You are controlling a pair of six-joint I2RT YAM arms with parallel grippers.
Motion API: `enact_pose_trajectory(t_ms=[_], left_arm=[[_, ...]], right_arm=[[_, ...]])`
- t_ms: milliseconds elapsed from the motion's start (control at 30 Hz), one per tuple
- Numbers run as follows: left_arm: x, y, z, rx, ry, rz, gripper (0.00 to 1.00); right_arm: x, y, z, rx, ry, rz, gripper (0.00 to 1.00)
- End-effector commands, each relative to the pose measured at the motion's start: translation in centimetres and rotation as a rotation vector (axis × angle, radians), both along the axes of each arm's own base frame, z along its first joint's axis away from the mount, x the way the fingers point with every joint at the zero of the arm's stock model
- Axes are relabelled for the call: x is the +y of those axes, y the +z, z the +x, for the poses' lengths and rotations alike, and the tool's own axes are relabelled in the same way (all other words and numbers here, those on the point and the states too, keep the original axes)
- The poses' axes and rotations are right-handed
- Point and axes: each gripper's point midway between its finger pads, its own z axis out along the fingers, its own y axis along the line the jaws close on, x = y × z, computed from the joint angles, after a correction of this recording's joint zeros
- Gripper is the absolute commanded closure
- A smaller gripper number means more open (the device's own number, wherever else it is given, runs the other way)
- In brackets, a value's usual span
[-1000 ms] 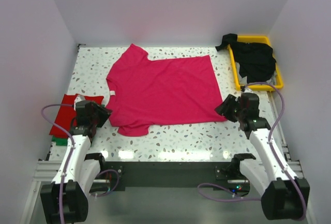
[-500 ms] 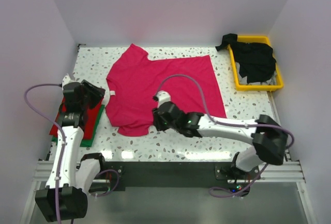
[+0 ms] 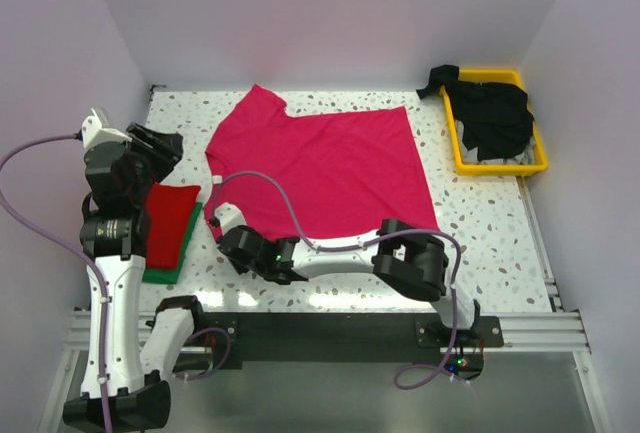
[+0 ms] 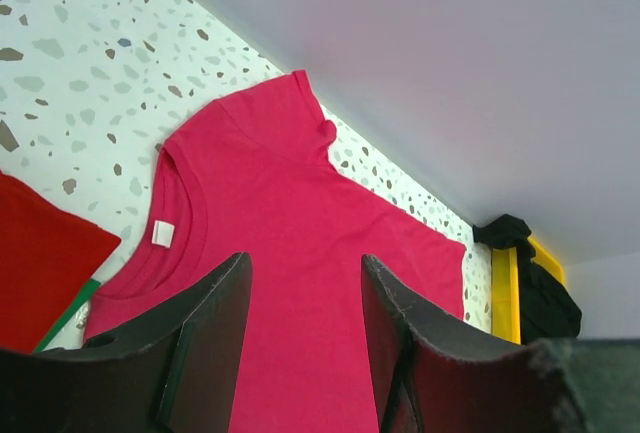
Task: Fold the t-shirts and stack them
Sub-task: Flatten the tshirt out
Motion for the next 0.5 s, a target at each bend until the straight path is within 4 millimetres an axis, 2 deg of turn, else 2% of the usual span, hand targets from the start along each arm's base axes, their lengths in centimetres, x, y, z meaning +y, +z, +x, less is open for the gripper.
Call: enact_pose_trajectory(t_ms=[0,100,133,200,233,267,467], left_arm=[[0.2,1.0,-0.5,-0.016,0.003,0.038,0.48],[0.2,0.9,-0.4,-0.02,0.004,0.034,0.48],[0.3,0.8,-0.3,-0.02,0.005,0.034,0.48],[0.2,0.5,-0.2,-0.014,-0.001,0.034,0.48],[0.2,0.4,-0.1,-0.012,-0.001,0.032,0.48],[0.2,0.2,0.0,-0.009,-0.002,0.031,0.48],[0.3,-0.3,0.2,-0.003,-0.002,0.034,0.48]], right_arm=[[2.0,2.1,1.4,-0.061,-0.021,0.047,0.74],[2.7,2.0,1.6,-0.069,-0.022,0.038,0.71],[2.9,1.2,1.7,-0.069,-0.023,0.026,0.71],[3.0,1.0,2.0,-0.076,-0.028,0.006,0.69],[2.9,0.1,2.0,-0.072,-0.03,-0.016,0.68],[3.2,0.3,2.1,-0.075,-0.033,-0.013,0.68],[3.0,-1.2,2.4,-0.069,-0.052,-0.051,0.68]])
